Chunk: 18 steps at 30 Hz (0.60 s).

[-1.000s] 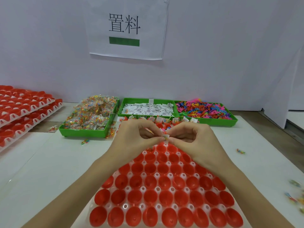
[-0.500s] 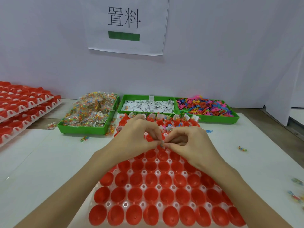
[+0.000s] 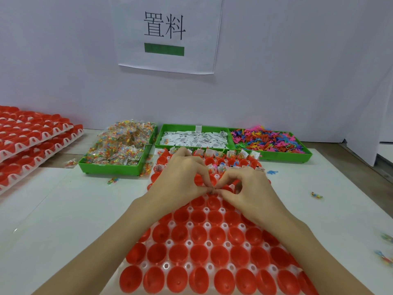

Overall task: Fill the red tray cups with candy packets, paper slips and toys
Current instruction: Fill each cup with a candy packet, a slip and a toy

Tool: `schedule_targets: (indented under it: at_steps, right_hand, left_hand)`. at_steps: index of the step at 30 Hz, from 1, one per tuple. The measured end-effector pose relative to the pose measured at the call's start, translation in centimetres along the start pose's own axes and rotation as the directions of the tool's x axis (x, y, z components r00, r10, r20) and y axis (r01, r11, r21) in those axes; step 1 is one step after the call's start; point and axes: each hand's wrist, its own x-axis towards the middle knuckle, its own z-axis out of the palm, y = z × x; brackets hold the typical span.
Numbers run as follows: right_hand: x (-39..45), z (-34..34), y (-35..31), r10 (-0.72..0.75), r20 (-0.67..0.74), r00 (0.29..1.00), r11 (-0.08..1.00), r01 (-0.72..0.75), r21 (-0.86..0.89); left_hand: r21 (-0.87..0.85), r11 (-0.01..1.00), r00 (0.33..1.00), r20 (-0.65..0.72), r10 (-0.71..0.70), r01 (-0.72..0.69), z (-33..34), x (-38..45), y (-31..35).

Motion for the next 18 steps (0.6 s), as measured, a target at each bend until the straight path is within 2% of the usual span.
schedule_targets:
  at_steps: [5, 9, 15, 18]
  right_hand:
    - [-0.1, -0.2, -0.1, -0.003, 0.021, 1.0, 1.0, 0.003, -0.019]
    - [-0.1, -0.1, 0.0, 0.023, 0.01, 1.0, 0.994, -0.022, -0.102]
    - [-0.2, -0.4, 0.0, 0.035, 0.037, 0.999, 0.989, -0.03, -0.146]
    - [-0.2, -0.4, 0.0, 0.038, 0.031, 0.999, 0.989, -0.033, -0.147]
  left_hand:
    - [0.132, 0.983, 0.989, 0.095, 0.115, -0.127, -0.3, -0.3, 0.0]
    - [0.218, 0.956, 0.976, 0.132, 0.17, -0.196, -0.6, -0.8, -0.1]
    - [0.089, 0.978, 0.981, 0.045, 0.186, -0.19, -1.3, -0.6, -0.2]
    - [0.089, 0.975, 0.978, 0.061, 0.199, -0.204, -1.3, -0.8, -0.1]
